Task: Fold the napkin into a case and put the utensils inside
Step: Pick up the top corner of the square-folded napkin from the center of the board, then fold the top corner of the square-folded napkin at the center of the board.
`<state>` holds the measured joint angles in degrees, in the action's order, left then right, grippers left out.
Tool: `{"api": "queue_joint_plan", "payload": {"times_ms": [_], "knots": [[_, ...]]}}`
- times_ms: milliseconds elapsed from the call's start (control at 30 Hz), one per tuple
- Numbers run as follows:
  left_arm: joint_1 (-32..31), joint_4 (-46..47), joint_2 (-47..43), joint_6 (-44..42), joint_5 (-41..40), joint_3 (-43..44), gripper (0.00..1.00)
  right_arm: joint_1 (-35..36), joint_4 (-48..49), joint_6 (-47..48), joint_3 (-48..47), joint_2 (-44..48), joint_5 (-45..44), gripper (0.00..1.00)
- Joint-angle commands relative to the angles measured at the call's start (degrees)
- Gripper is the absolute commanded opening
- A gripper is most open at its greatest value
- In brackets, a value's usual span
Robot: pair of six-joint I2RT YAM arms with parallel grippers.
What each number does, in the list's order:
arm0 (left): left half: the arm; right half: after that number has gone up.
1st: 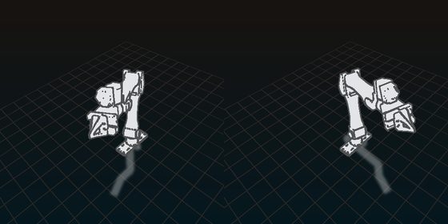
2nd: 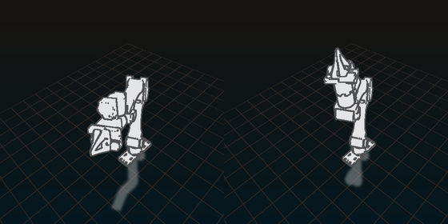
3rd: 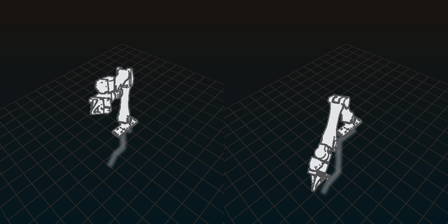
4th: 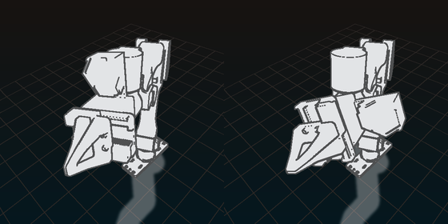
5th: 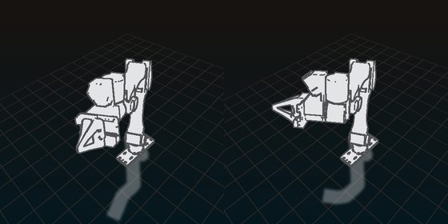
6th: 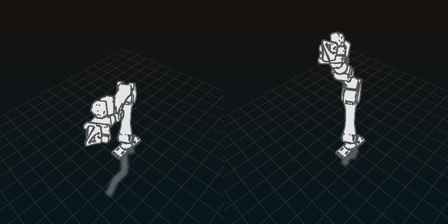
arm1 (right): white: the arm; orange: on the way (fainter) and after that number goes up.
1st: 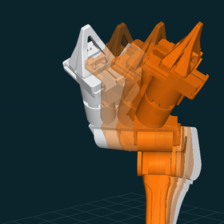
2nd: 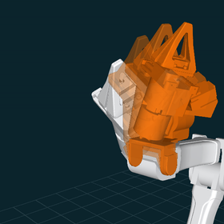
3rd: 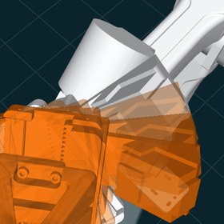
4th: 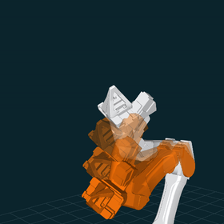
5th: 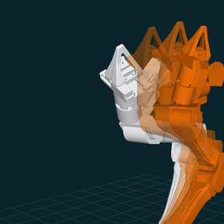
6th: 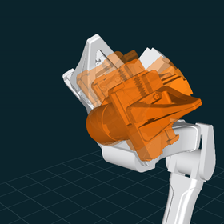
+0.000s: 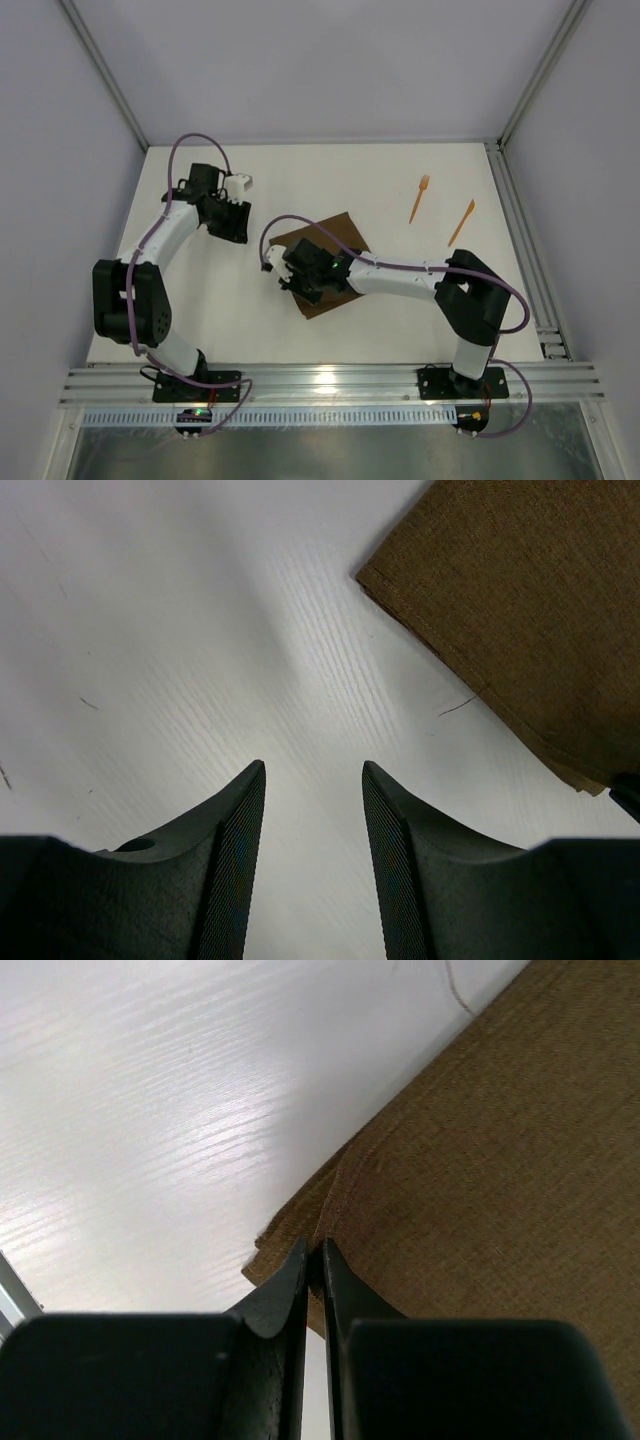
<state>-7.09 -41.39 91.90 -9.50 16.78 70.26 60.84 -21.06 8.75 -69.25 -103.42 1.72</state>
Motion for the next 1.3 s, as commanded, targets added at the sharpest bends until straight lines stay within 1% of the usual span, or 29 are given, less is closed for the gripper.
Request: {"api": "queue_joint_plan", "payload": {"times_ms": [0, 67, 200, 267, 333, 367, 433, 467, 700, 800, 1000, 1100, 1267], "knots": [[0.3, -0.6, 0.0, -0.8, 1.5, 0.9, 0.46, -2.1, 1.1, -1.6, -1.8, 3.3, 2.7, 0.03], [0.3, -0.6, 0.1, -0.9, 1.5, 0.9, 0.46, -4.0, 1.0, -1.6, -1.8, 3.2, 4.2, 0.03], [0.3, -0.8, 0.1, -0.8, 1.6, 1.0, 0.46, -5.5, 0.8, -1.3, -2.4, 2.7, 4.2, 0.03], [0.3, -0.9, 0.1, -0.9, 1.7, 1.1, 0.46, -8.1, 0.9, -1.5, -2.6, 2.4, 4.0, 0.03], [0.3, -0.9, 0.2, -0.9, 1.7, 1.2, 0.46, -11.0, 2.0, -2.2, -2.9, 1.9, 5.8, 0.03], [0.2, -0.9, 0.2, -0.9, 1.8, 1.2, 0.46, -14.1, 2.3, -3.5, -3.3, 1.7, 6.5, 0.03], [0.3, -1.0, 0.2, -0.9, 1.9, 1.3, 0.46, -17.1, 3.6, -4.6, -3.6, 0.7, 7.3, 0.03], [0.3, -1.1, 0.4, -0.9, 2.0, 1.3, 0.46, -19.9, 3.7, -5.1, -4.5, 0.1, 7.9, 0.03], [0.2, -1.9, 1.6, -0.8, 3.3, 2.0, 0.46, -29.3, 3.7, -8.5, -10.5, -7.4, 11.7, 0.03], [0.2, -2.0, 2.5, -0.7, 3.4, 2.9, 0.46, -31.6, 4.9, -9.6, -12.1, -9.1, 13.0, 0.03], [-0.4, -1.9, 4.3, -0.7, 3.5, 4.7, 0.45, -32.8, 4.4, -9.7, -16.8, -12.5, 13.8, 0.03], [-2.0, -1.7, 5.4, -0.7, 2.8, 5.7, 0.45, -33.3, 4.2, -9.5, -18.5, -13.6, 13.8, 0.03], [-6.4, -0.7, 8.3, -0.8, 0.0, 8.3, 0.46, -34.7, 3.7, -9.9, -21.3, -15.0, 14.2, 0.03]]}}
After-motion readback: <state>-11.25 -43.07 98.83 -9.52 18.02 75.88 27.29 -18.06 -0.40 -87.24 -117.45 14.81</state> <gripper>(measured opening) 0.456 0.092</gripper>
